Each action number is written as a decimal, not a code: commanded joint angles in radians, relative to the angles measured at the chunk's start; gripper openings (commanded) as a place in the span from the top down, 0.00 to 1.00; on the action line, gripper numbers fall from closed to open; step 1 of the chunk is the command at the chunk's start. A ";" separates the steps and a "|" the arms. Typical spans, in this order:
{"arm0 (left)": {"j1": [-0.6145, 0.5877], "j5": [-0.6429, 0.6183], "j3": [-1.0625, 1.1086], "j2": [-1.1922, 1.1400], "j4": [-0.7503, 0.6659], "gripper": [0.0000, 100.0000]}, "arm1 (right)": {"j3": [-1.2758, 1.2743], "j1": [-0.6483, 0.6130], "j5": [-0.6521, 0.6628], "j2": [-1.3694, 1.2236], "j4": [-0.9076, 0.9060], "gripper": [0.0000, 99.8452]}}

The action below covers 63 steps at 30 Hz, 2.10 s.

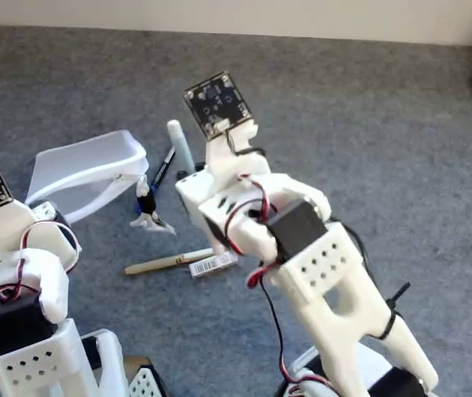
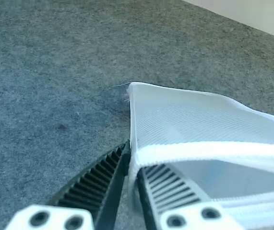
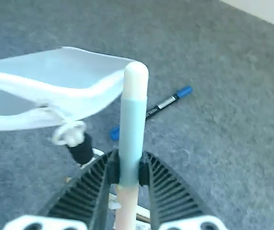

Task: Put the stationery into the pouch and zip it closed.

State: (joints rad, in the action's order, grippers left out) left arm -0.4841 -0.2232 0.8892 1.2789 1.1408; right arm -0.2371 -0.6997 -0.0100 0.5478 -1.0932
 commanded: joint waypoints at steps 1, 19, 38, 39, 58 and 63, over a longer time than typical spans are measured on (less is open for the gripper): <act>0.067 -0.014 -0.015 -0.005 -0.028 0.99 | 0.012 -0.045 -0.011 0.082 0.022 0.99; 0.074 -0.012 -0.010 -0.005 -0.026 0.99 | -0.578 -0.156 -0.006 0.539 0.885 0.99; 0.074 -0.011 -0.008 -0.005 -0.026 0.99 | -0.975 -0.236 -0.003 0.676 1.638 0.99; 0.074 -0.011 -0.008 -0.005 -0.026 0.99 | -0.975 -0.236 -0.006 0.676 1.655 0.99; 0.071 -0.006 -0.008 -0.005 -0.025 0.99 | -0.974 -0.236 -0.005 0.197 2.084 0.99; 0.071 -0.006 -0.008 -0.005 -0.026 0.99 | -0.975 -0.236 -0.005 0.134 2.101 0.99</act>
State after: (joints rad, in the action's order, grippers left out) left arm -0.4304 -0.2232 0.8892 1.2789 1.1377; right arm -1.2252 -0.9298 -0.0100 0.6889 0.9782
